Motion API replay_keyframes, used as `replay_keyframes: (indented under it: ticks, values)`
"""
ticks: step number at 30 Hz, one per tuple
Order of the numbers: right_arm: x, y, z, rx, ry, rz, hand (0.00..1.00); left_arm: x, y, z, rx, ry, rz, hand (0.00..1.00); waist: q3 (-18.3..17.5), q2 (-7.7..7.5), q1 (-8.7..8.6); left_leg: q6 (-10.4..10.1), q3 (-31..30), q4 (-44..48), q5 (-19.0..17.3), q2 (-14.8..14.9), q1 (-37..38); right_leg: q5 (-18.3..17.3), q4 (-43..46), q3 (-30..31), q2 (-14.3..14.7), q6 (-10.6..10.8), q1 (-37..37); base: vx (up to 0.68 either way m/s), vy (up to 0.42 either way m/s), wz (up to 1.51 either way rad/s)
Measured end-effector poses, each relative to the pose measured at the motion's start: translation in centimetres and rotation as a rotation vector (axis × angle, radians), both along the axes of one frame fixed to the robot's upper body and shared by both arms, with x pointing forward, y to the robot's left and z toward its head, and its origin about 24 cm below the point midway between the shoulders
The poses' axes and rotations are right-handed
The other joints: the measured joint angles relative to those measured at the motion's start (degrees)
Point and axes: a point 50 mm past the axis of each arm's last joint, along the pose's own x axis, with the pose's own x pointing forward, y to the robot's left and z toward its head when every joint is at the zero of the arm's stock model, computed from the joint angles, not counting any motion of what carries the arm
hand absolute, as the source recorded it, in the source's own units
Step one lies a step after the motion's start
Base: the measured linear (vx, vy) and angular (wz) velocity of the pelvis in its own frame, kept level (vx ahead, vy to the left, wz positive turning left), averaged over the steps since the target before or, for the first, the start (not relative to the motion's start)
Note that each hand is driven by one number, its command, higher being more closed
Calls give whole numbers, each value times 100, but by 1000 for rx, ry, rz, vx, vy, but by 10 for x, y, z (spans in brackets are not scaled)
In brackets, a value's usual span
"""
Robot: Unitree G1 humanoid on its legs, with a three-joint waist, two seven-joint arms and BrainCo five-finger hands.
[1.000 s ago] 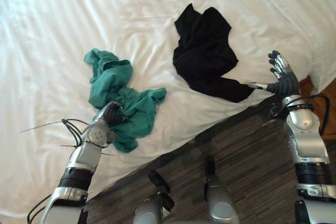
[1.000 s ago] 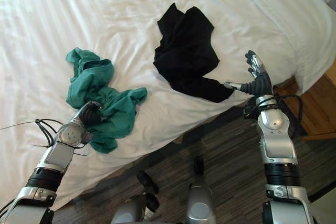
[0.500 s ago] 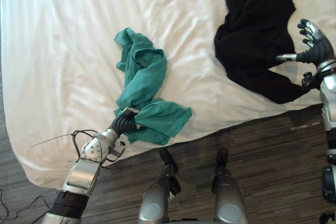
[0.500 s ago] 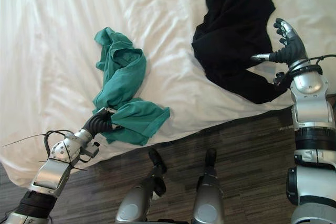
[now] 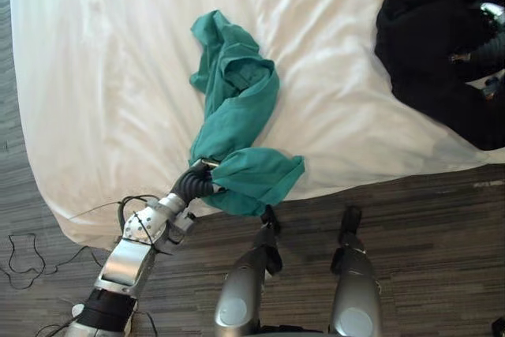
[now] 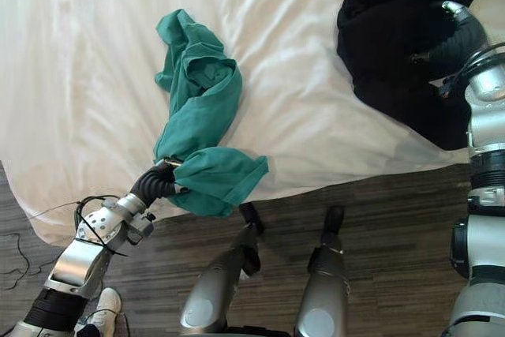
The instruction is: Tidy the bed and pick cloth on bed and put in laundry
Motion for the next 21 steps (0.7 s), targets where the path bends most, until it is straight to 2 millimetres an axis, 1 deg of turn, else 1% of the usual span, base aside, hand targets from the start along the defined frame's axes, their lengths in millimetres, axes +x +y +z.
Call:
replay_keyframes:
  ticks: [2,5,8,10,11,13,14,15,16,17,18,19,20,21]
  values:
    - [-1,-5,5,-17,29,-21,100,0,-1,0,-12,6,-11,100,-2,6,7,-25,-57,0,17,-8,-23,-58,85,-49,-29,-9,-30,67,-10,14]
    - [-4,-16,3,17,56,-55,100,-1,-1,-3,-40,32,-41,100,-8,13,33,-87,-185,2,61,-15,-26,-179,263,-123,-72,-6,-28,80,-34,21]
    - [-4,-23,0,122,49,-47,100,-1,1,-9,-46,63,-44,100,-8,13,64,-136,-296,4,96,-9,41,-195,281,-181,-72,-8,35,80,-52,2]
    - [-3,-26,-8,194,42,-23,100,-2,2,-13,-51,86,-41,100,-8,13,45,-139,-322,4,98,8,135,-199,269,-224,-58,-14,148,70,-50,1]
    - [-1,-24,-19,255,31,10,100,-6,2,-20,-79,118,-29,100,-8,12,10,-139,-364,4,98,20,243,-224,255,-258,-44,-40,270,87,-63,3]
    - [-3,-28,-42,448,-48,50,100,-15,0,-37,-135,186,0,100,-11,5,-10,-140,-384,4,97,43,429,-252,232,-261,-14,-71,467,102,-79,-2]
    - [-5,-28,-61,596,-114,78,100,-23,-3,-51,-172,242,17,100,-13,-4,-22,-140,-384,3,96,64,545,-253,167,-256,20,-72,606,73,-63,-7]
    - [-6,-27,-71,669,-152,91,100,-27,-5,-59,-191,275,27,100,-12,-14,-36,-141,-379,3,94,77,607,-254,126,-255,40,-74,683,66,-63,-11]
    - [-7,-21,-85,755,-200,114,100,-34,-8,-71,-220,322,48,100,-18,-41,-66,-144,-364,2,92,109,693,-254,57,-245,85,-75,787,57,-60,-9]
    - [-7,-9,-105,836,-238,141,100,-42,-12,-86,-246,378,71,100,-27,-91,-139,-147,-349,2,90,154,785,-252,7,-245,141,-78,904,52,-59,-8]
    - [-7,-2,-116,869,-246,154,100,-46,-14,-93,-256,406,79,100,-33,-122,-171,-147,-340,1,90,180,844,-250,-33,-238,171,-80,976,41,-55,-14]
    - [-9,14,-140,916,-213,172,100,-52,-18,-103,-261,445,92,100,-71,-217,-180,-167,-264,1,75,228,960,-245,-77,-184,229,-88,1065,30,-44,-20]
    - [-11,24,-156,949,-190,180,100,-55,-20,-108,-256,464,99,100,-105,-285,-179,-178,-216,1,67,252,1031,-243,-109,-111,263,-96,1118,43,-57,-37]
    - [-18,46,-189,1033,-160,193,100,-62,-24,-119,-260,507,115,100,-225,-438,-190,-186,-95,0,61,291,1157,-243,-186,-51,319,-133,1220,43,-57,-35]
